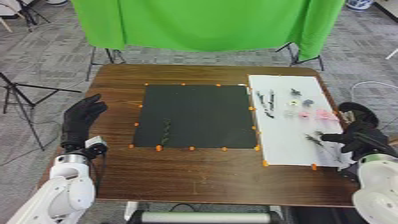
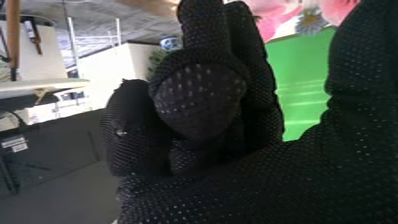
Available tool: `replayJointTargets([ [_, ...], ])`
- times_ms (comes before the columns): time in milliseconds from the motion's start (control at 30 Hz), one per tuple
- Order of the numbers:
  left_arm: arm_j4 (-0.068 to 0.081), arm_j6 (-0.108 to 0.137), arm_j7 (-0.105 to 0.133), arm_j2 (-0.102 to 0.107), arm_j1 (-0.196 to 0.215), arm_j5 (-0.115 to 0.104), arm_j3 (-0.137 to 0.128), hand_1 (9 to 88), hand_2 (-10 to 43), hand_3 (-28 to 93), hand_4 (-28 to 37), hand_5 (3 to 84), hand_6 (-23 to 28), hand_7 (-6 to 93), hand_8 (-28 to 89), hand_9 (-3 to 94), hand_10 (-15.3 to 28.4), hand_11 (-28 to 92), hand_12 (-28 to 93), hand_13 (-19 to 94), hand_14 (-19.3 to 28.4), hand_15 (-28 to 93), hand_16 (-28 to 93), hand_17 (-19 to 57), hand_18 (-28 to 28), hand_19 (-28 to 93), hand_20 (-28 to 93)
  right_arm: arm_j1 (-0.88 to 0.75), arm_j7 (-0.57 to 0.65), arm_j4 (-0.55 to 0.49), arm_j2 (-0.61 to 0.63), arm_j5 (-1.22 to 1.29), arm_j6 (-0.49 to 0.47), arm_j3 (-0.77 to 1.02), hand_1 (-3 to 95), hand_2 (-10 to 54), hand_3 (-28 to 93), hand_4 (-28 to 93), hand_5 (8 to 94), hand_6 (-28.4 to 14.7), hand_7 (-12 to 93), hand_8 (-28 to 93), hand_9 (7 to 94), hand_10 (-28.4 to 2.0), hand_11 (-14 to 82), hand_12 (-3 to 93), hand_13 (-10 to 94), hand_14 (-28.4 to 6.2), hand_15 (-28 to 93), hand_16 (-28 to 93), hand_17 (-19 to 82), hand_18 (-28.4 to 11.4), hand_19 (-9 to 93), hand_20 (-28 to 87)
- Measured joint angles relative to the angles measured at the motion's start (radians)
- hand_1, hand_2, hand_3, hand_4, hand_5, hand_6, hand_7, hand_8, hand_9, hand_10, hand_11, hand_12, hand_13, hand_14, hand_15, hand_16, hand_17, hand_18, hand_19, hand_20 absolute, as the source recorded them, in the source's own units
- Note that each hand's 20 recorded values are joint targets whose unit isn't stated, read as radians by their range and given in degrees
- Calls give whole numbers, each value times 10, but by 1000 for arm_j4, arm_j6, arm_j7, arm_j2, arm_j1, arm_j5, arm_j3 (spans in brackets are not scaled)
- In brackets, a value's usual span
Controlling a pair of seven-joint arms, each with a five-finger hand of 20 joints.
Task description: Arrange flowers
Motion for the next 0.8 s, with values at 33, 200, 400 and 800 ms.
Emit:
replayJointTargets([
  [33, 1, -1, -1, 0, -1, 0, 1, 224, 37, 736, -283, 521, 19, 199, -67, 502, 133, 246, 178, 402, 169, 241, 24, 87, 135, 146, 196, 3, 0, 3, 0, 2, 0, -4, 374, -95, 601, -99, 756, -56, 172, -70, 893, -151, 192, 190, 937, -36, 532, 269, 709, -75, 926, 348],
  [200, 1, -3, -3, -2, -4, 0, 1, 224, 37, 736, -282, 521, 19, 200, -67, 502, 133, 246, 179, 402, 169, 242, 25, 87, 135, 145, 196, 21, 5, 23, 0, 10, 0, -38, 434, -95, 596, -119, 773, -51, 183, 1, 913, -141, 209, 195, 937, -34, 555, 245, 717, -75, 930, 339],
  [400, 1, -4, -4, -3, -4, 0, 1, 225, 38, 735, -282, 521, 19, 199, -68, 503, 132, 246, 178, 404, 169, 244, 24, 87, 135, 145, 196, 30, 8, 36, 0, 35, 16, -46, 574, -49, 511, -105, 828, -43, 181, 153, 937, -134, 275, 204, 937, -35, 586, 224, 735, -79, 932, 340],
  [800, 2, -5, -5, -3, -5, 0, 1, 223, 37, 737, -282, 521, 20, 199, -68, 504, 132, 247, 178, 402, 171, 248, 24, 86, 135, 146, 196, 4, -16, -50, -11, 158, 134, 29, 574, -47, 535, -107, 841, -45, 175, 159, 937, -136, 301, 196, 937, -33, 591, 221, 739, -78, 932, 344],
])
